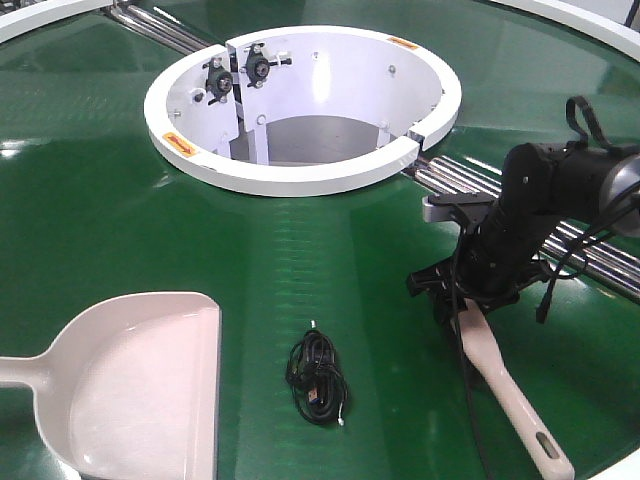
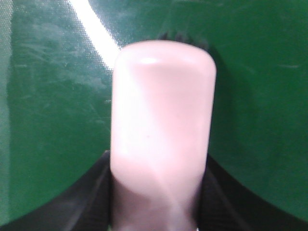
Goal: Clean and inspect green conveyor with broom and dustpan
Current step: 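Close the right gripper on the brush handle near the bristles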
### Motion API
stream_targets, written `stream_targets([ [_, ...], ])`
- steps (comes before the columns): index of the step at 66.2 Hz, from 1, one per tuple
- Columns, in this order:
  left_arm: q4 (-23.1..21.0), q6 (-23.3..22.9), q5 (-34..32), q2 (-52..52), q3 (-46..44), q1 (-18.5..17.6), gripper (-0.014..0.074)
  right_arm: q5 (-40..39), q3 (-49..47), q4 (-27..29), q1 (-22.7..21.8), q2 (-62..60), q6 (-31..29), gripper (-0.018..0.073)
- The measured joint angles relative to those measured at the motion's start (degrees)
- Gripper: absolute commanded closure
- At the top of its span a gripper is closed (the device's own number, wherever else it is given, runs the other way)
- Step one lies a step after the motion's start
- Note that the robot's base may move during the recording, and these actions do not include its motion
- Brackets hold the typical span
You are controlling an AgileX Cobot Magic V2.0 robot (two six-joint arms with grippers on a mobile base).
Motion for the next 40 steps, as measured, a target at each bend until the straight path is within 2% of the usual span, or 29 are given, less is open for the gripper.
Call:
stream_targets([
  [22, 0.0, 0.0, 0.0, 0.0, 0.0, 0.0, 0.0017, 12.8, -6.7, -0.2, 0.0, 0.0, 0.0, 0.0569],
  [40, 0.0, 0.0, 0.0, 0.0, 0.0, 0.0, 0.0017, 14.4, -7.1, 1.1, 0.0, -0.5, 0.2, 0.0569],
])
